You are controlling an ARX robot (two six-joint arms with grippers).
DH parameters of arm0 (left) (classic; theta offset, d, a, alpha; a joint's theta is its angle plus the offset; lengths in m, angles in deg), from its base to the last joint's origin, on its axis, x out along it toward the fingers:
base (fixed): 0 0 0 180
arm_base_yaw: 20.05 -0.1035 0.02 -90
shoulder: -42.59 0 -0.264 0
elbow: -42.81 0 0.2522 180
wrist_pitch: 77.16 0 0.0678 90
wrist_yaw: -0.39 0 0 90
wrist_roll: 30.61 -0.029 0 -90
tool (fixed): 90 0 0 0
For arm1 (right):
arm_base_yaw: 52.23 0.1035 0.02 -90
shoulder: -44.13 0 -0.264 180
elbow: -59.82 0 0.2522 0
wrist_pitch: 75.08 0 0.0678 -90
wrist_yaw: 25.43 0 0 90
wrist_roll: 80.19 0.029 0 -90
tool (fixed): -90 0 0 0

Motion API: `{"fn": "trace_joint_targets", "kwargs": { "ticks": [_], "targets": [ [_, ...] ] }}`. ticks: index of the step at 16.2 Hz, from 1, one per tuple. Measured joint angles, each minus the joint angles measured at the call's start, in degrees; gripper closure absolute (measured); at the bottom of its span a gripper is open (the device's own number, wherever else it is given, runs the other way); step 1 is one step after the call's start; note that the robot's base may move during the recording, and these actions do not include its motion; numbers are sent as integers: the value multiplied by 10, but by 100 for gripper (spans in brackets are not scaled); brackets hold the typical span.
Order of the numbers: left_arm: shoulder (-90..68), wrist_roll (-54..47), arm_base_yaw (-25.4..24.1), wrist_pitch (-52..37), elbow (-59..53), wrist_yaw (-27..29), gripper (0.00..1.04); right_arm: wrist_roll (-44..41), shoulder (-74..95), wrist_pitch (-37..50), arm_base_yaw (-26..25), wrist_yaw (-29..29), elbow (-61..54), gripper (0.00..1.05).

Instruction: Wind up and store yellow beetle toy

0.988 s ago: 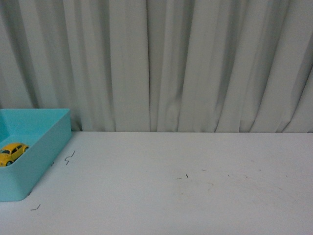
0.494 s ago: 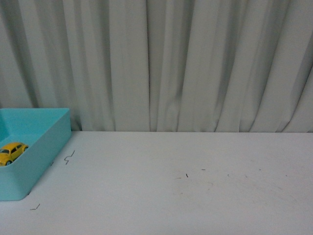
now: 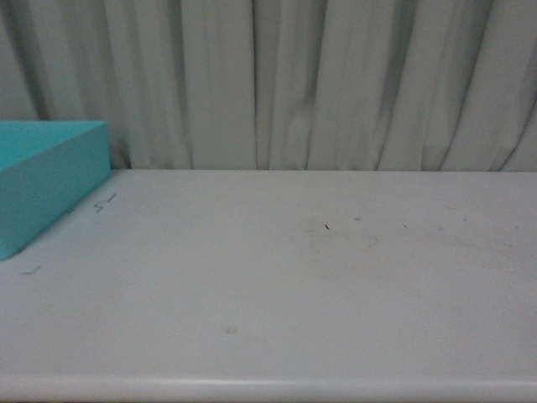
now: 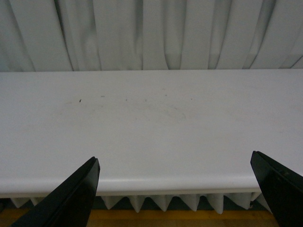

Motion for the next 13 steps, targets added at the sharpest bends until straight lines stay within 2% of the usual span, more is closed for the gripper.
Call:
{"fn": "trace_joint_targets", "kwargs": {
  "ticks": [13],
  "targets": [
    [0,0,0,0,0,0,7,2,0,0,0,0,0,7]
  ]
}}
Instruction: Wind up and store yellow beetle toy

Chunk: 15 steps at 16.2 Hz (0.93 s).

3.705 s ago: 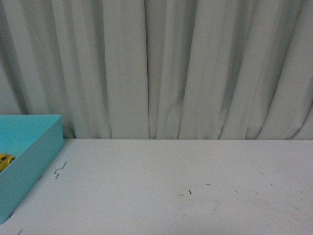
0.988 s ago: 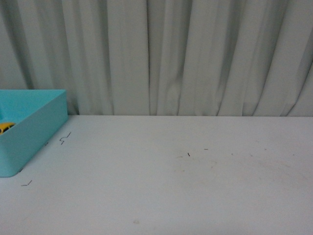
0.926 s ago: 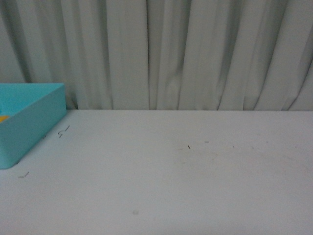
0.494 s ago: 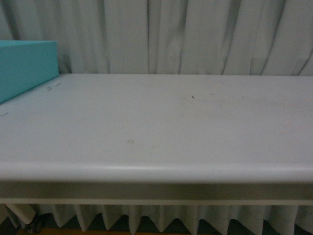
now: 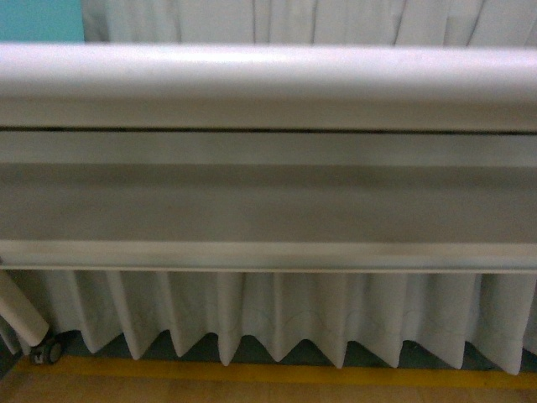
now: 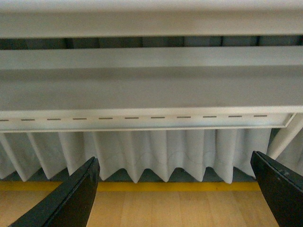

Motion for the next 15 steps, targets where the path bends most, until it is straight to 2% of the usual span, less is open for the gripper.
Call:
{"fn": "trace_joint_targets", "kwargs": {
  "ticks": [15],
  "targets": [
    [0,0,0,1,0,0,7,0,0,-1,0,0,0,7]
  ]
}}
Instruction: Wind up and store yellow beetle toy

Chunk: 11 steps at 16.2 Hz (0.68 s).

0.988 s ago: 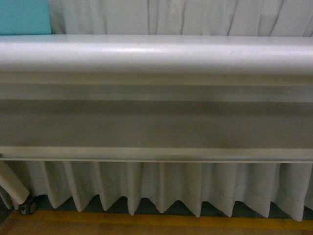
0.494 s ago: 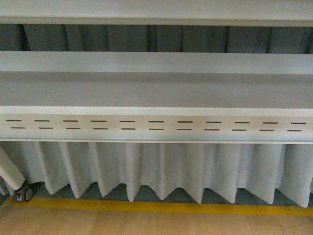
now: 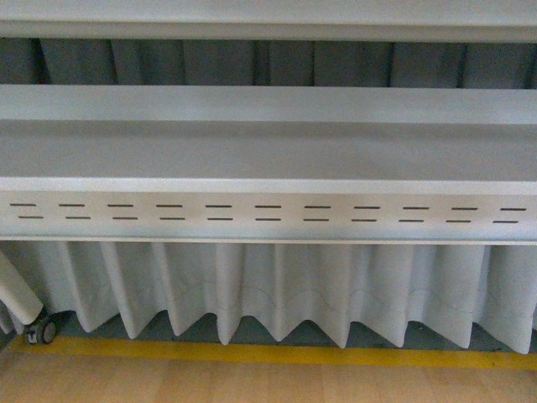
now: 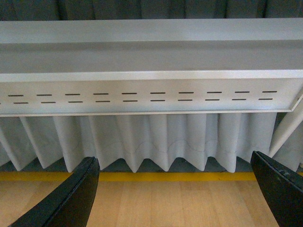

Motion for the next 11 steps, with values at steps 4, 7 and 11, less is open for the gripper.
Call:
{"fn": "trace_joint_targets", "kwargs": {
  "ticks": [4,7,11],
  "targets": [
    [0,0,0,0,0,0,7,0,0,0,0,0,0,7],
    [0,0,0,0,0,0,7,0,0,0,0,0,0,7],
    [0,0,0,0,0,0,7,0,0,0,0,0,0,7]
  ]
}}
